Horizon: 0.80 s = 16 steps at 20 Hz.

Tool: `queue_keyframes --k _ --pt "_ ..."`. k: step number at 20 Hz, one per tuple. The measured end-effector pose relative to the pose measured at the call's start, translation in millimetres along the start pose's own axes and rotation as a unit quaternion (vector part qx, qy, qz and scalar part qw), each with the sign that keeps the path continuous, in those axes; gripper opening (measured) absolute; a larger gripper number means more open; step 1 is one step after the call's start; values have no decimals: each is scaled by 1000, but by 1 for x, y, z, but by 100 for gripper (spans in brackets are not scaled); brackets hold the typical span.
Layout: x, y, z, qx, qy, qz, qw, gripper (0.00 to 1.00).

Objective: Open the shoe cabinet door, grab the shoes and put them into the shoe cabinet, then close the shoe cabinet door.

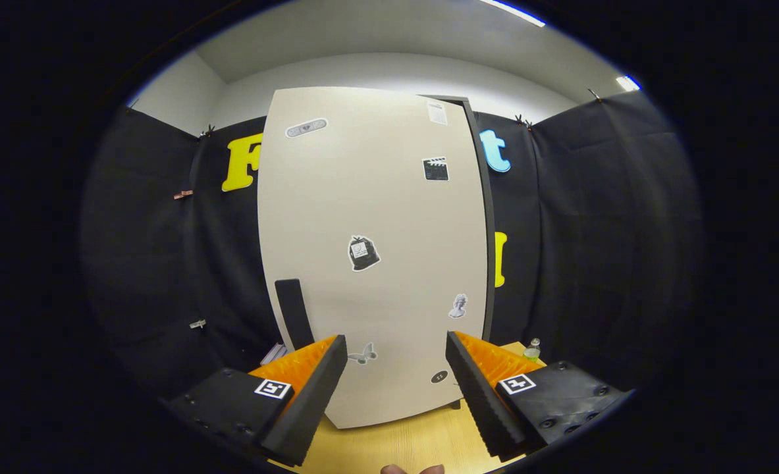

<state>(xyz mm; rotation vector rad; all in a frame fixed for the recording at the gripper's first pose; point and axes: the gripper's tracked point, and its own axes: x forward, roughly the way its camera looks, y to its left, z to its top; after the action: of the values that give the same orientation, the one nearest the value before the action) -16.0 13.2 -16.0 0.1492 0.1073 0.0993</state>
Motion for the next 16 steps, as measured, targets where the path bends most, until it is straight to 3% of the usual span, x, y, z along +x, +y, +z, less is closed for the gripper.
queue_keyframes --k 16 --pt "5 1 11 -5 -7 2 1000 98"
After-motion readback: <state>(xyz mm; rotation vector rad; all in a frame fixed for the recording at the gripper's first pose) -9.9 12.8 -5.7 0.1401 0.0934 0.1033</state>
